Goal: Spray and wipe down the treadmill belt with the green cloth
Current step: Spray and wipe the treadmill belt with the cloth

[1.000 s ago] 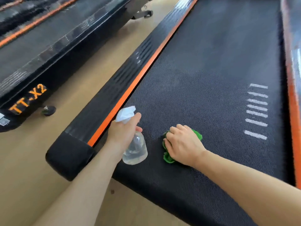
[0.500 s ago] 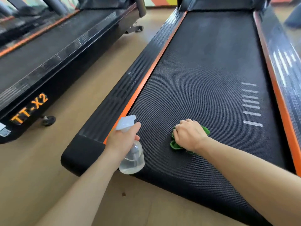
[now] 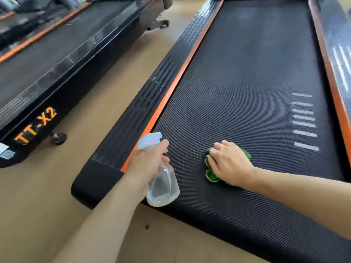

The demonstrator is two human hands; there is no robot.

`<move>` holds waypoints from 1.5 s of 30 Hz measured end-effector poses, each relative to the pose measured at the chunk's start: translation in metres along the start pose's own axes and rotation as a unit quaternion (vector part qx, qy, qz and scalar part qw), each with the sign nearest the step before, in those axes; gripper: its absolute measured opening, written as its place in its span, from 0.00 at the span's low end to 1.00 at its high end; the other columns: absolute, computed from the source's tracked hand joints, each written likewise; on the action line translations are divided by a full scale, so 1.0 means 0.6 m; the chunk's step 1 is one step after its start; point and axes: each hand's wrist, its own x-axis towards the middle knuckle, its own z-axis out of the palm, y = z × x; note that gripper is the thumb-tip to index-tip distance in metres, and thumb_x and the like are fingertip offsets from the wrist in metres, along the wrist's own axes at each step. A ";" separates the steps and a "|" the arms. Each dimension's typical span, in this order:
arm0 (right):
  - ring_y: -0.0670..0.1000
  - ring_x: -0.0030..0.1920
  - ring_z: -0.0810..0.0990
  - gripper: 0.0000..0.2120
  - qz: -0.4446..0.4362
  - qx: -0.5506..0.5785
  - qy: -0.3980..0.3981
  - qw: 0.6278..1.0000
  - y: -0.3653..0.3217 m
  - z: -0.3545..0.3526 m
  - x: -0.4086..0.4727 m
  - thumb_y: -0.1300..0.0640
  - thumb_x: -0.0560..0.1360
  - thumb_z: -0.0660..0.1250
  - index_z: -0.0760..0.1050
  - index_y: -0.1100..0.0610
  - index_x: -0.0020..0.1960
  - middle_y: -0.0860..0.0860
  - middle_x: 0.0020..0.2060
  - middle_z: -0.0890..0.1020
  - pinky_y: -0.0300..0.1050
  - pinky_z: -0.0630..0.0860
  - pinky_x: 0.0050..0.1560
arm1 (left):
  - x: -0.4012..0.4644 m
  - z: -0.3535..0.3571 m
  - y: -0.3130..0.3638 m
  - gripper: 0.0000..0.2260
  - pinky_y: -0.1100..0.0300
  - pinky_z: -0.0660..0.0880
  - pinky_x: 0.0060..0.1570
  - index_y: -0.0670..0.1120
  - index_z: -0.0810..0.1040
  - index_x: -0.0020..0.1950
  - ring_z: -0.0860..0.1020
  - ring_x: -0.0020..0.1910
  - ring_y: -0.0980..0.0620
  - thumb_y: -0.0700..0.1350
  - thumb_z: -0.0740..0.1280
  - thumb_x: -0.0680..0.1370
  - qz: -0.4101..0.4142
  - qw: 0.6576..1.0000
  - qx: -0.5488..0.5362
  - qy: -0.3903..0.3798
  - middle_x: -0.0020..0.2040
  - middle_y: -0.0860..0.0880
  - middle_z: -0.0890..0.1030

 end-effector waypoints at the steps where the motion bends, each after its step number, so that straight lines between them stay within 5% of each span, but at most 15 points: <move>1: 0.57 0.38 0.75 0.17 0.018 -0.001 0.029 0.999 -0.003 0.008 -0.004 0.47 0.79 0.55 0.72 0.53 0.36 0.50 0.36 0.75 0.52 0.74 0.41 | 0.010 0.001 -0.008 0.12 0.43 0.80 0.63 0.47 0.84 0.49 0.86 0.52 0.42 0.56 0.72 0.78 0.001 1.000 -0.004 -0.014 0.42 0.49 0.86; 4: 0.56 0.37 0.73 0.16 0.018 0.004 0.072 0.997 0.001 0.017 -0.003 0.47 0.79 0.56 0.71 0.53 0.36 0.50 0.36 0.74 0.52 0.74 0.40 | 0.044 0.013 -0.010 0.14 0.50 0.80 0.55 0.46 0.85 0.49 0.83 0.46 0.48 0.57 0.72 0.78 0.008 0.999 0.025 -0.020 0.43 0.51 0.86; 9: 0.55 0.37 0.73 0.16 0.039 -0.004 0.085 0.996 -0.006 0.015 -0.004 0.47 0.79 0.56 0.69 0.52 0.36 0.48 0.35 0.73 0.51 0.73 0.39 | 0.089 0.017 0.009 0.15 0.48 0.81 0.54 0.45 0.83 0.40 0.81 0.41 0.47 0.56 0.71 0.78 0.054 0.996 0.055 -0.038 0.38 0.49 0.85; 15: 0.55 0.38 0.72 0.16 0.076 0.000 0.095 0.993 -0.014 0.014 -0.007 0.47 0.80 0.56 0.68 0.52 0.36 0.49 0.36 0.72 0.52 0.74 0.41 | 0.121 -0.029 -0.025 0.15 0.51 0.78 0.53 0.46 0.85 0.43 0.83 0.46 0.47 0.57 0.70 0.78 0.038 0.996 0.071 -0.045 0.47 0.49 0.87; 20: 0.56 0.39 0.72 0.18 0.094 0.001 0.099 0.991 -0.024 0.015 -0.010 0.46 0.81 0.54 0.69 0.53 0.36 0.50 0.36 0.72 0.54 0.75 0.43 | 0.128 -0.032 -0.014 0.18 0.47 0.78 0.58 0.45 0.80 0.36 0.82 0.47 0.44 0.56 0.68 0.79 0.073 0.990 0.105 -0.053 0.43 0.46 0.85; 25: 0.56 0.40 0.72 0.18 0.131 0.010 0.106 0.986 -0.046 0.008 -0.013 0.46 0.81 0.54 0.69 0.53 0.36 0.50 0.36 0.72 0.56 0.76 0.45 | 0.127 -0.018 0.011 0.20 0.46 0.77 0.64 0.38 0.84 0.49 0.82 0.57 0.40 0.55 0.68 0.80 0.122 0.984 0.115 -0.056 0.52 0.42 0.86; 34: 0.56 0.41 0.73 0.15 -0.099 0.058 0.057 0.992 -0.159 0.029 0.118 0.48 0.81 0.59 0.72 0.55 0.39 0.52 0.39 0.75 0.51 0.71 0.44 | 0.144 -0.074 0.006 0.18 0.50 0.78 0.55 0.43 0.85 0.43 0.82 0.48 0.44 0.58 0.70 0.78 0.127 0.989 0.075 -0.012 0.44 0.46 0.85; 38: 0.62 0.42 0.79 0.19 0.069 0.031 0.094 0.993 -0.072 0.059 0.284 0.49 0.79 0.57 0.77 0.59 0.38 0.57 0.39 0.79 0.56 0.78 0.45 | 0.158 -0.097 0.007 0.18 0.53 0.77 0.47 0.43 0.84 0.38 0.82 0.40 0.48 0.57 0.71 0.77 0.102 0.994 0.039 0.012 0.31 0.50 0.83; 42: 0.63 0.49 0.79 0.18 0.195 -0.004 0.076 0.978 -0.051 0.057 0.344 0.50 0.80 0.58 0.81 0.60 0.43 0.57 0.45 0.82 0.55 0.77 0.52 | 0.176 -0.102 0.011 0.16 0.55 0.76 0.42 0.42 0.84 0.41 0.82 0.39 0.48 0.55 0.71 0.75 0.092 0.995 0.002 0.025 0.39 0.47 0.86; 45: 0.62 0.46 0.79 0.17 0.200 0.009 0.079 0.976 -0.086 0.051 0.292 0.49 0.79 0.58 0.79 0.59 0.41 0.56 0.43 0.81 0.54 0.76 0.48 | 0.185 -0.099 0.017 0.15 0.50 0.80 0.51 0.44 0.84 0.41 0.84 0.46 0.45 0.56 0.71 0.75 0.096 0.995 -0.003 0.013 0.42 0.46 0.87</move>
